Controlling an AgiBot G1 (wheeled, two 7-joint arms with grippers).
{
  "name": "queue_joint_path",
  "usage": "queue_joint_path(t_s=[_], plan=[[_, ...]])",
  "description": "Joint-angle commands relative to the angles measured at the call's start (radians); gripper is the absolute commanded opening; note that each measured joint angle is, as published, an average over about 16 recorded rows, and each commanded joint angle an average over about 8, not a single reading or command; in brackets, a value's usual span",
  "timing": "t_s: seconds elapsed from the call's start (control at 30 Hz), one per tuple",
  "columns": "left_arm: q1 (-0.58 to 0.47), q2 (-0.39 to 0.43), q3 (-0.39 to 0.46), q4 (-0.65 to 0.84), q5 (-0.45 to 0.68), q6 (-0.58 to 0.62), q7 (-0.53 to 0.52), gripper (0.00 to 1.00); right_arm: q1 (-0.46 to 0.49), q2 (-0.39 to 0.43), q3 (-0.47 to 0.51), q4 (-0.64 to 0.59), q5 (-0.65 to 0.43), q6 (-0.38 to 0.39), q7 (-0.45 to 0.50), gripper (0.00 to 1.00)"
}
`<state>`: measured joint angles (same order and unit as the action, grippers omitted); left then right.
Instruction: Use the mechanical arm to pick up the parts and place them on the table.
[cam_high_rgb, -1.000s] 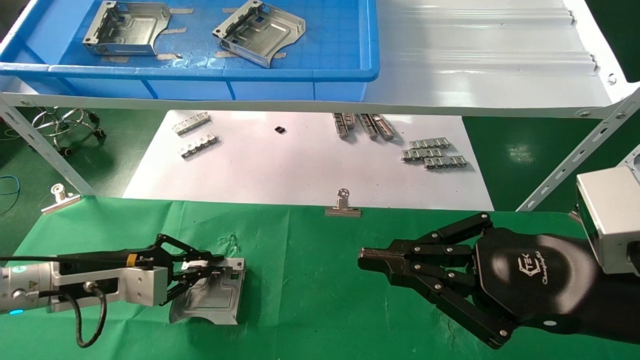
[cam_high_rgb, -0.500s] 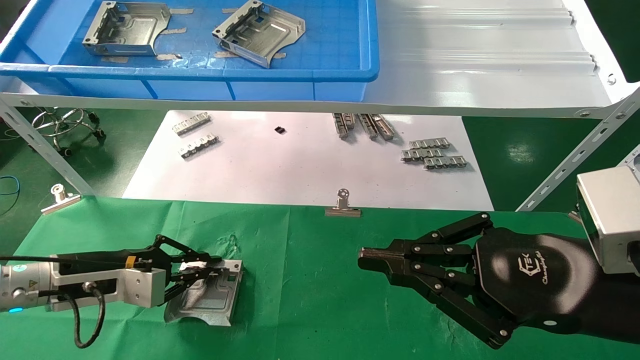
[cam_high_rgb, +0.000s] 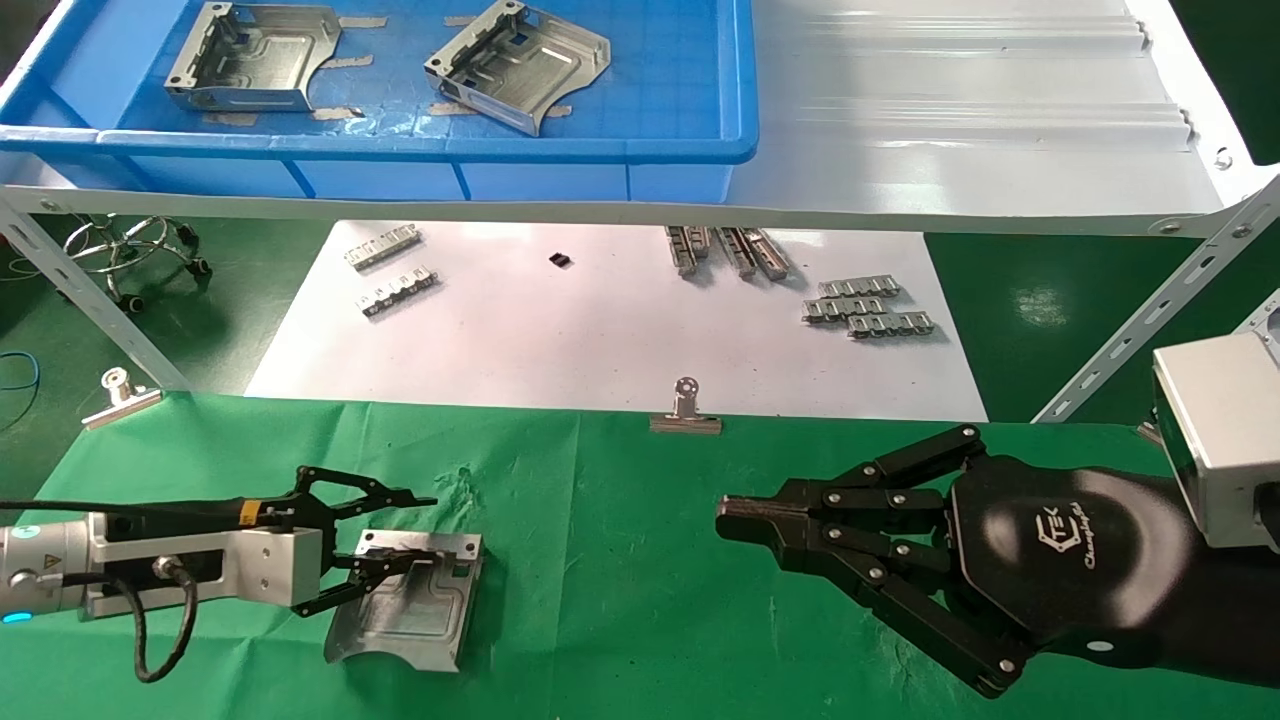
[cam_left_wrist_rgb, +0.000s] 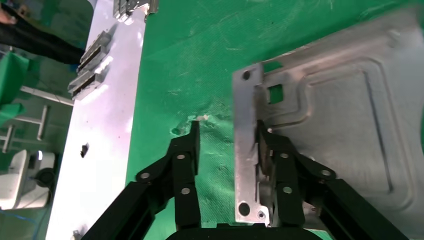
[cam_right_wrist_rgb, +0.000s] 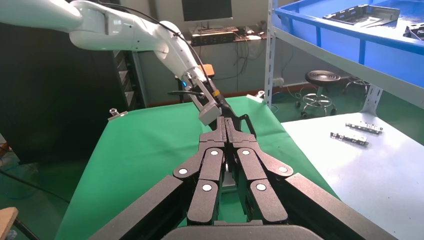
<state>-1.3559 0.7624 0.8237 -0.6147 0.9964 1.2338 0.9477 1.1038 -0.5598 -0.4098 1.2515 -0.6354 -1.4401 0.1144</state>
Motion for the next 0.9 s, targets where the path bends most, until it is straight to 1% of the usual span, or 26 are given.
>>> queue_joint_path(t_s=[0.03,0.2,0.4,0.63,0.77,0.9], plan=[[-0.002,-0.006,0.002,-0.007,0.0,0.008,-0.018,1.0,0.0,0.0,0.0,0.0,0.0,0.0,0.0,0.0],[0.011,-0.024,-0.001,-0.045,-0.005,-0.012,-0.04,1.0,0.0,0.0,0.0,0.0,0.0,0.0,0.0,0.0],[0.04,-0.041,-0.013,-0.097,-0.022,-0.069,-0.076,1.0,0.0,0.0,0.0,0.0,0.0,0.0,0.0,0.0],[0.095,-0.054,-0.034,-0.175,-0.067,-0.172,-0.16,1.0,0.0,0.0,0.0,0.0,0.0,0.0,0.0,0.0],[0.133,-0.071,-0.04,-0.248,-0.083,-0.233,-0.212,1.0,0.0,0.0,0.0,0.0,0.0,0.0,0.0,0.0],[0.166,-0.095,-0.037,-0.331,-0.077,-0.289,-0.242,1.0,0.0,0.0,0.0,0.0,0.0,0.0,0.0,0.0]])
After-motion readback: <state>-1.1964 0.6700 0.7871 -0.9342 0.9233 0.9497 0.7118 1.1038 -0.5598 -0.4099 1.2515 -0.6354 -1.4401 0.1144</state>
